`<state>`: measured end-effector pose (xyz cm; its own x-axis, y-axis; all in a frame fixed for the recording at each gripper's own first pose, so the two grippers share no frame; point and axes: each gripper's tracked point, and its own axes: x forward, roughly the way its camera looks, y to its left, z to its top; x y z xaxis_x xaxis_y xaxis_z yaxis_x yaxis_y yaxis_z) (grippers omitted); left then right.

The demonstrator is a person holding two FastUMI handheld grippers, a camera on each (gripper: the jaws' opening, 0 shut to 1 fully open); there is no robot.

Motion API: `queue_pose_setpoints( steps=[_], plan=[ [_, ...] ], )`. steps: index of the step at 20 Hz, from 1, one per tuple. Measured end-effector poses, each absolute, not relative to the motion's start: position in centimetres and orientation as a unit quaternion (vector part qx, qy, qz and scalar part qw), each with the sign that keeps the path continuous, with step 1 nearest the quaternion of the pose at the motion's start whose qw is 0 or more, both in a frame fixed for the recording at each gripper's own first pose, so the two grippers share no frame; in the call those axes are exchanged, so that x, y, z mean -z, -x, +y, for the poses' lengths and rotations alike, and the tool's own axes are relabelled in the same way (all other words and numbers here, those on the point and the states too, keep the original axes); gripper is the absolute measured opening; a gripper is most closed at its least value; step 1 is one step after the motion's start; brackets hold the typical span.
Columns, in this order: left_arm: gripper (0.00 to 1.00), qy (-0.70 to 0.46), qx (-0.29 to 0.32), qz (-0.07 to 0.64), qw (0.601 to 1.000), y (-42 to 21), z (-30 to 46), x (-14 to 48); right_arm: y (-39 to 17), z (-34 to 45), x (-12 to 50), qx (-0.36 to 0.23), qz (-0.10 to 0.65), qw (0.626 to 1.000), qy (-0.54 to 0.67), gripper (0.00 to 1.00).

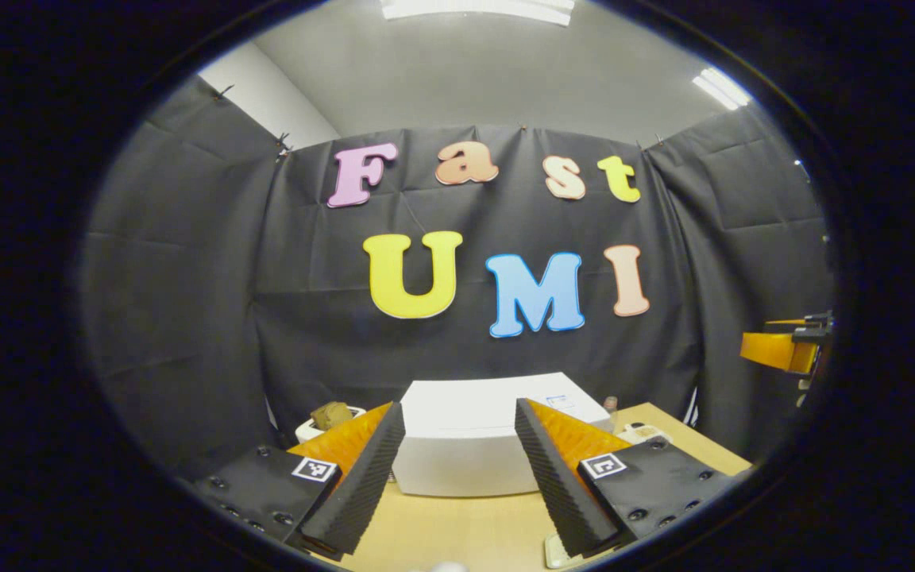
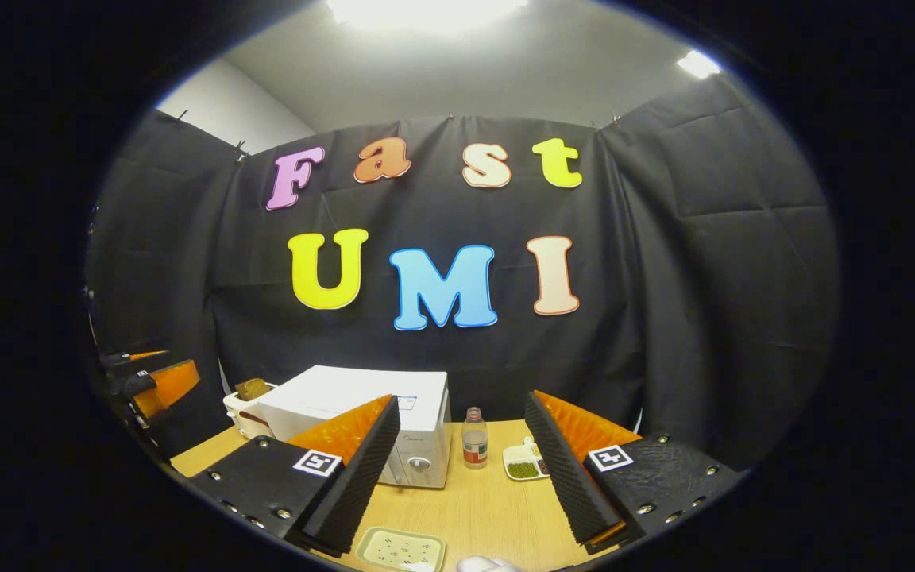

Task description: Open the microwave oven with the left hand, put the food in, and close the microwave oven.

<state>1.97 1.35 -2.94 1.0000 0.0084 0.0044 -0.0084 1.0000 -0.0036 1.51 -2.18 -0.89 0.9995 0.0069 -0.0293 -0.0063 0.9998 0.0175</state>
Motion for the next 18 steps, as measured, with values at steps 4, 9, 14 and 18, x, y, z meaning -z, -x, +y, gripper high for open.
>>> queue_pose_setpoints(
  steps=[4, 9, 14, 18],
  plan=[
    [0.96, 0.013, -0.02, -0.02, 1.0, -0.3, 2.5, 0.8, -0.1, -1.4, 0.2, 0.0, 0.005, 1.0, -0.004, 0.97],
    [0.96, 0.024, -0.011, -0.023, 0.999, 0.8, 2.3, 0.3, 0.7, -1.2, -0.3, 0.006, 0.002, 1.0, -0.004, 0.97],
    [0.95, 0.025, -0.004, -0.027, 0.999, 1.4, 2.2, -0.3, 1.2, -1.6, -1.2, 0.019, -0.008, 1.0, -0.008, 0.97],
    [0.96, 0.033, -0.005, -0.026, 0.999, 1.7, 2.4, -0.2, 1.8, -0.8, -1.5, 0.017, -0.011, 1.0, -0.007, 0.97]
  ],
)
